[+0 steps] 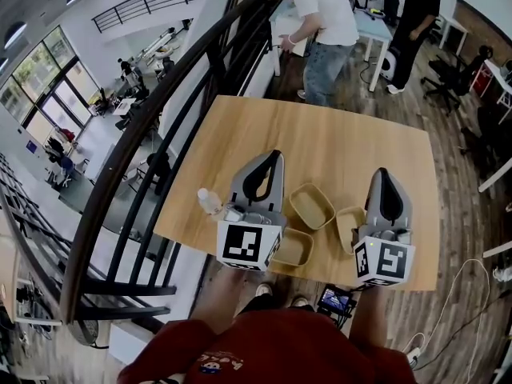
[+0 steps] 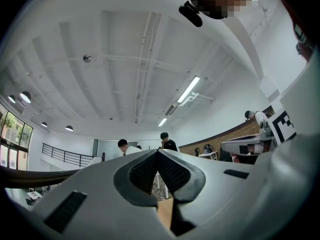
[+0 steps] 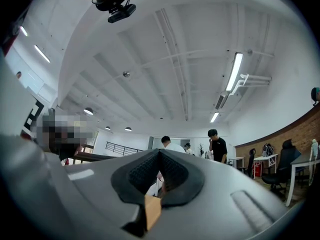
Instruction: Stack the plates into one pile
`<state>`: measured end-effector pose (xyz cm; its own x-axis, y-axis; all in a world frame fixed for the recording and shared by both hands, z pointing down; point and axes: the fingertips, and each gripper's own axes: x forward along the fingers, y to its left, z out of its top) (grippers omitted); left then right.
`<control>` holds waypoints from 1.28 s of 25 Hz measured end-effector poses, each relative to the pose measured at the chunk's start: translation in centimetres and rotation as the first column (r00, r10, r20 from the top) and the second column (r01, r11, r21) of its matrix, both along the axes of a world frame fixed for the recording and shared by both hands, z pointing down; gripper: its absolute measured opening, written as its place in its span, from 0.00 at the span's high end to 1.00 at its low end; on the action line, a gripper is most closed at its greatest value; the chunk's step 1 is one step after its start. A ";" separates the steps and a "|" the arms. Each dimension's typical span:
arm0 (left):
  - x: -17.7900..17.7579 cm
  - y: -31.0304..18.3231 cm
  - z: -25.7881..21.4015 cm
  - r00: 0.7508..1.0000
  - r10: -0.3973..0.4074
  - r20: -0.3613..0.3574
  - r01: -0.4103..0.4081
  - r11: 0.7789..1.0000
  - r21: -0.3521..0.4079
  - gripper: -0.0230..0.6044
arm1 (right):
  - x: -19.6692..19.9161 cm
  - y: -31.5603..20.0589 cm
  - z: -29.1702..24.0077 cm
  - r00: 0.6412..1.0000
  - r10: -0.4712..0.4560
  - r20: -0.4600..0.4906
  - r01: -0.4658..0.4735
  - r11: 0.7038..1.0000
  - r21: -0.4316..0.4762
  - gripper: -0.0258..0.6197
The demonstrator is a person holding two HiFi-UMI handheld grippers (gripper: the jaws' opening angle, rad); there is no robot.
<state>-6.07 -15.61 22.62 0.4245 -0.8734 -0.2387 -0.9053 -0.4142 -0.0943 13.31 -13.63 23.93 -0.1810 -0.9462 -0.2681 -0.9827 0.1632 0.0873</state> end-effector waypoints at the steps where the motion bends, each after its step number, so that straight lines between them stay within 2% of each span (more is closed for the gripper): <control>1: -0.2 -0.2 0.0 1.000 -0.001 0.003 0.001 1.000 -0.001 0.95 | -0.3 -0.2 0.0 1.000 -0.003 0.000 0.003 1.000 -0.001 0.94; 8: -1.3 -1.1 1.3 1.000 -0.023 0.006 0.023 0.999 -0.027 0.95 | -1.2 -0.9 0.7 1.000 -0.013 0.002 0.013 1.000 -0.014 0.94; 14: -1.7 -1.3 2.6 1.000 -0.019 0.018 0.021 0.997 -0.078 0.95 | -2.1 -0.9 1.4 0.999 -0.032 0.006 0.032 0.999 -0.042 0.94; 17: -1.2 -1.2 3.7 1.000 -0.011 0.030 0.014 0.994 -0.108 0.95 | -1.8 -1.0 2.4 0.998 -0.044 0.035 0.047 0.995 -0.083 0.94; 20: -1.2 -0.9 5.9 0.999 -0.005 0.044 0.013 0.986 -0.168 0.95 | -1.9 -0.9 4.5 0.997 -0.047 0.063 0.056 0.987 -0.148 0.94; 24: -2.2 -0.2 11.5 0.997 -0.003 0.071 0.024 0.956 -0.293 0.95 | -2.9 -0.3 9.3 0.992 -0.050 0.115 0.079 0.961 -0.263 0.94; 28: -3.4 1.2 17.8 0.996 -0.004 0.085 0.040 0.902 -0.429 0.95 | -3.8 0.9 15.5 0.990 -0.038 0.136 0.092 0.905 -0.416 0.94; 32: -4.1 2.0 21.7 0.994 -0.003 0.112 0.059 0.861 -0.506 0.93 | -4.2 2.1 20.1 0.987 -0.010 0.163 0.095 0.847 -0.523 0.94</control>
